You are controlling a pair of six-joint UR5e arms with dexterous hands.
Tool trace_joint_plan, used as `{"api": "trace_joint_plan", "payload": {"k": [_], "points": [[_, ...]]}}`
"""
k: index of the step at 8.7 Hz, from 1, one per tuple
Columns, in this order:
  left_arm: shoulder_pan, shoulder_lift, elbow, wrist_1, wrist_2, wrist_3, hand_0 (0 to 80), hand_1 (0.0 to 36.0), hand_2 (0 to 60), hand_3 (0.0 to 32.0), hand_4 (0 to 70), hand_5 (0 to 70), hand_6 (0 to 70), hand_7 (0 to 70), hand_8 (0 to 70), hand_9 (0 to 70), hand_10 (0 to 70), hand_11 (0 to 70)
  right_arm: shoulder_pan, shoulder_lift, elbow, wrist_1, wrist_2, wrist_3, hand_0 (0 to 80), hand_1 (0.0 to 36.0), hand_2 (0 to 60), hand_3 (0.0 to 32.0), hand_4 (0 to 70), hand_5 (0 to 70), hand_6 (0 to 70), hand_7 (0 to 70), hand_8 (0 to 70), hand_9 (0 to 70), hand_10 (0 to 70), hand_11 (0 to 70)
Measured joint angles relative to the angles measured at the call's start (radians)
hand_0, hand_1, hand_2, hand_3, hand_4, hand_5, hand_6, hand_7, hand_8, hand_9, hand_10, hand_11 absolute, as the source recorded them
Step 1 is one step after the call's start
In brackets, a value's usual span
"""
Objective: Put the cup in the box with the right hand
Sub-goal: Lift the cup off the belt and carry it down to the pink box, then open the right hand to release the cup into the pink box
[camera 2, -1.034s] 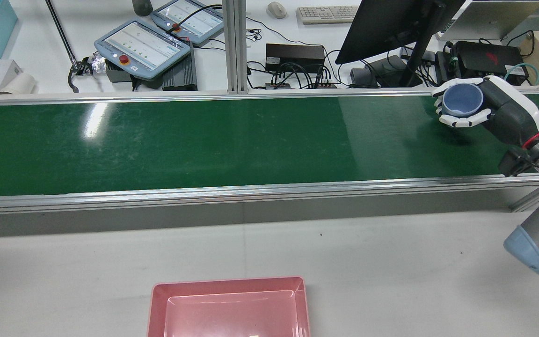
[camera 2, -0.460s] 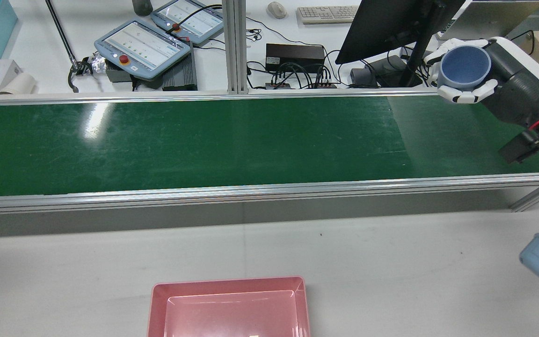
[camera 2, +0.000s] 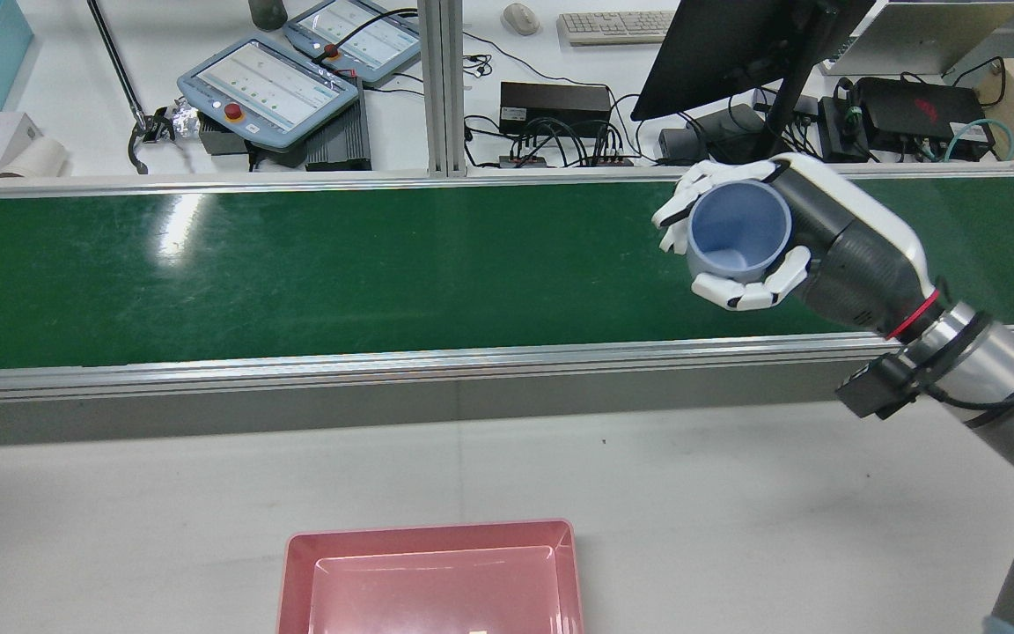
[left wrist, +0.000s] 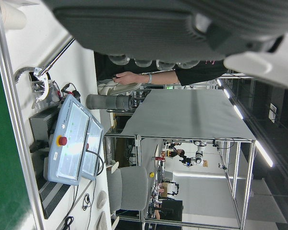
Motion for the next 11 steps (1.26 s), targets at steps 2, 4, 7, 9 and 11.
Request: {"api": "trace_joint_plan", "payload": {"k": [2,4,7,9,11], "points": [[0.001,0.000,-0.001,0.001,0.000,0.000,0.0,0.0,0.0,0.0,0.0,0.0,0.0,0.0,0.0,0.0,0.0,0.0,-0.243,0.043,0.046,-0.010,0.107,-0.098,63.2,35.8,60.0,0.0,26.4,13.3,20.3,70.0,25.0,45.1,16.2,26.7],[0.001,0.000,0.000,0.000,0.000,0.000,0.0,0.0,0.0,0.0,0.0,0.0,0.0,0.0,0.0,0.0,0.0,0.0,-0.427,0.078,0.059,-0.009,0.186,-0.200,47.4,4.3,0.0,0.0,20.4,2.6,6.0,24.5,0.2,3.8,2.9,5.3],[0.000,0.000,0.001,0.000,0.000,0.000,0.0,0.0,0.0,0.0,0.0,0.0,0.0,0.0,0.0,0.0,0.0,0.0,-0.527,0.092,0.054,-0.006,0.216,-0.253,32.8,2.6,8.9,0.0,16.5,0.6,5.1,23.2,0.0,3.2,1.4,2.5],[0.001,0.000,0.000,0.000,0.000,0.000,0.0,0.0,0.0,0.0,0.0,0.0,0.0,0.0,0.0,0.0,0.0,0.0,-0.539,0.094,0.053,-0.005,0.219,-0.257,37.7,1.5,3.1,0.0,18.5,0.8,5.5,24.9,0.1,3.5,1.6,2.9],[0.001,0.000,0.000,0.000,-0.001,0.000,0.0,0.0,0.0,0.0,0.0,0.0,0.0,0.0,0.0,0.0,0.0,0.0,-0.542,0.094,0.053,-0.005,0.219,-0.257,38.1,2.2,3.4,0.0,18.6,1.1,5.8,25.8,0.1,3.7,1.9,3.3]]}}
